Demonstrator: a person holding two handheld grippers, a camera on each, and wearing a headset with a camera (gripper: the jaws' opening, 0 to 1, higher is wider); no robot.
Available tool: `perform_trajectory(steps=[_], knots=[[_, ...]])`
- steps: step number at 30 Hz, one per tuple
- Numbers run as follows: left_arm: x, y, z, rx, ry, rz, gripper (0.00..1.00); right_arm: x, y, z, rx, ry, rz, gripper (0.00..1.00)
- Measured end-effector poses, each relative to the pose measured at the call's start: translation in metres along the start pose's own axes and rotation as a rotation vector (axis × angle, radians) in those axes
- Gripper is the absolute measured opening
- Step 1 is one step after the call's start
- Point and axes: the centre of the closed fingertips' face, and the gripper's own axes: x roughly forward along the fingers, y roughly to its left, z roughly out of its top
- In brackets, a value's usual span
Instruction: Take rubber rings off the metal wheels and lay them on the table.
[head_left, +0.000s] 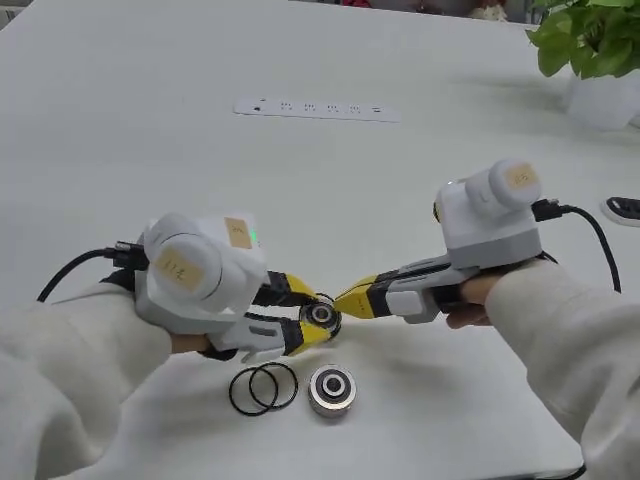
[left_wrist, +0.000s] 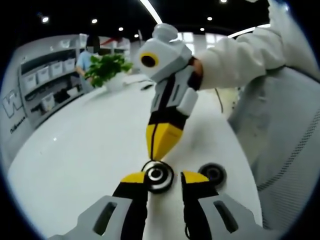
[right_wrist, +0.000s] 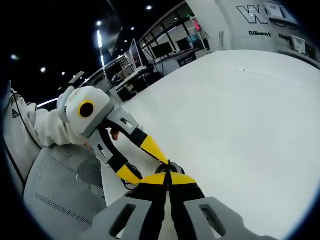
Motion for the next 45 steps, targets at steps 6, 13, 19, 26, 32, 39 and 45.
perform_trajectory(steps=[6, 13, 19, 26, 32, 39, 45], knots=[[-0.012, -0.002, 0.013, 0.011, -0.020, -0.015, 0.36, -0.002, 0.002, 0.003, -0.003, -0.007, -0.002, 0.00], [-0.035, 0.007, 0.026, 0.013, -0.038, 0.017, 0.44, -0.005, 0.005, 0.007, -0.007, -0.017, 0.000, 0.00], [-0.053, 0.010, 0.039, 0.008, -0.051, 0.041, 0.58, -0.010, 0.007, 0.016, -0.005, -0.047, 0.002, 0.00], [-0.065, 0.005, 0.057, -0.005, -0.100, 0.038, 0.65, -0.011, 0.012, 0.025, -0.009, -0.071, 0.011, 0.00], [-0.079, 0.002, 0.064, 0.023, -0.089, 0.046, 0.74, -0.013, 0.021, 0.034, -0.009, -0.095, 0.035, 0.00], [-0.104, 0.000, 0.058, 0.020, -0.077, 0.074, 0.79, -0.012, 0.032, 0.039, -0.042, -0.107, 0.062, 0.00], [-0.129, -0.002, 0.045, 0.020, -0.040, 0.113, 0.85, -0.009, 0.039, 0.038, -0.065, -0.103, 0.092, 0.00]])
